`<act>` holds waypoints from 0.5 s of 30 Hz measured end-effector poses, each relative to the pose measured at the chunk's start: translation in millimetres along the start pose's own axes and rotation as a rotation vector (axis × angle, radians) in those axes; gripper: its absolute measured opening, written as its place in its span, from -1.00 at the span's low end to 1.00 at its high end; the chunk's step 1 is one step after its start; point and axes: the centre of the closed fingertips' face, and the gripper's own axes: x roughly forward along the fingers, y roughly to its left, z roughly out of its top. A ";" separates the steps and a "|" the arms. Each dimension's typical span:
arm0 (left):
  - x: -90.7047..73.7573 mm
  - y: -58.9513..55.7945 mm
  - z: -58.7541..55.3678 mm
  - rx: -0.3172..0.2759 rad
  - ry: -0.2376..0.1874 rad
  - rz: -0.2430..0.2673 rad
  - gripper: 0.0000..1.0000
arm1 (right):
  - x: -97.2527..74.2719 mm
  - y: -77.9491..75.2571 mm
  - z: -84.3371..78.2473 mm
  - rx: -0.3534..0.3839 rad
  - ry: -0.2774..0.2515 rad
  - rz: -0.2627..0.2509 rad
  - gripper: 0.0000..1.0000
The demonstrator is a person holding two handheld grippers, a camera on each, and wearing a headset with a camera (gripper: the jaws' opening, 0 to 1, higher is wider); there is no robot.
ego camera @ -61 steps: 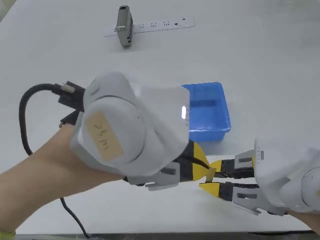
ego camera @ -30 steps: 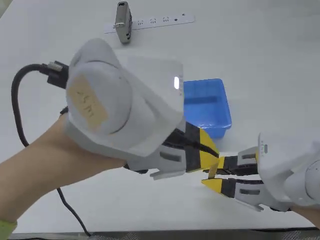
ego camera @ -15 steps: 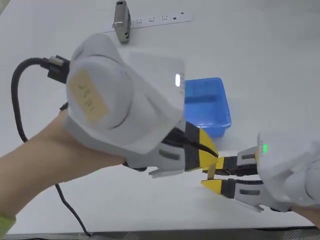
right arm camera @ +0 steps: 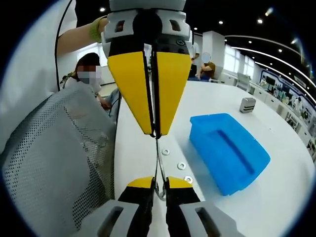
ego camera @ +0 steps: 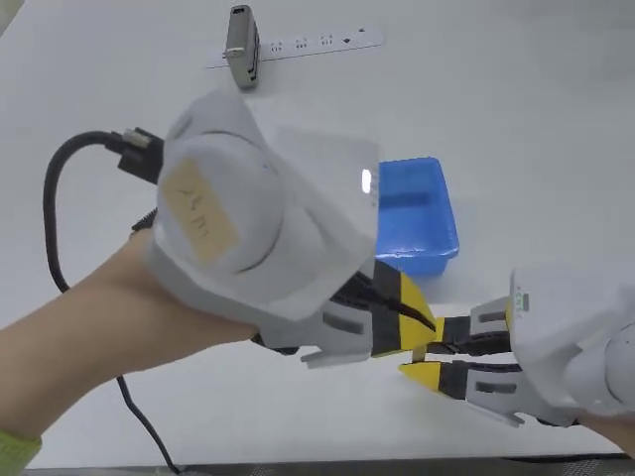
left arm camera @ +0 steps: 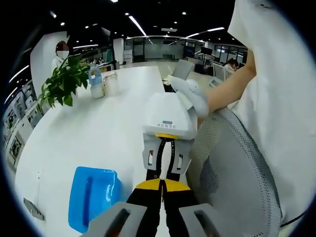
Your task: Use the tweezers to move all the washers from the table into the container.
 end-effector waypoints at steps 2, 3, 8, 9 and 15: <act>0.0 0.3 -1.3 -0.001 0.011 -0.004 -1.00 | 0.4 0.1 0.1 0.002 0.000 -0.002 -0.88; 0.6 0.9 -2.5 0.011 0.020 -0.001 -1.00 | 0.7 0.1 -0.9 0.011 0.006 -0.001 -0.87; 3.8 -1.6 -5.3 0.030 0.036 -0.013 -1.00 | -2.7 3.9 -0.8 -0.050 0.006 0.016 -0.88; 5.1 -1.5 -5.5 0.031 0.031 -0.014 -1.00 | -1.3 4.8 -0.5 -0.035 0.001 0.010 -0.93; 2.1 9.7 -14.8 -0.026 0.011 0.043 -1.00 | 3.9 2.3 -21.0 -0.075 0.099 0.010 -0.96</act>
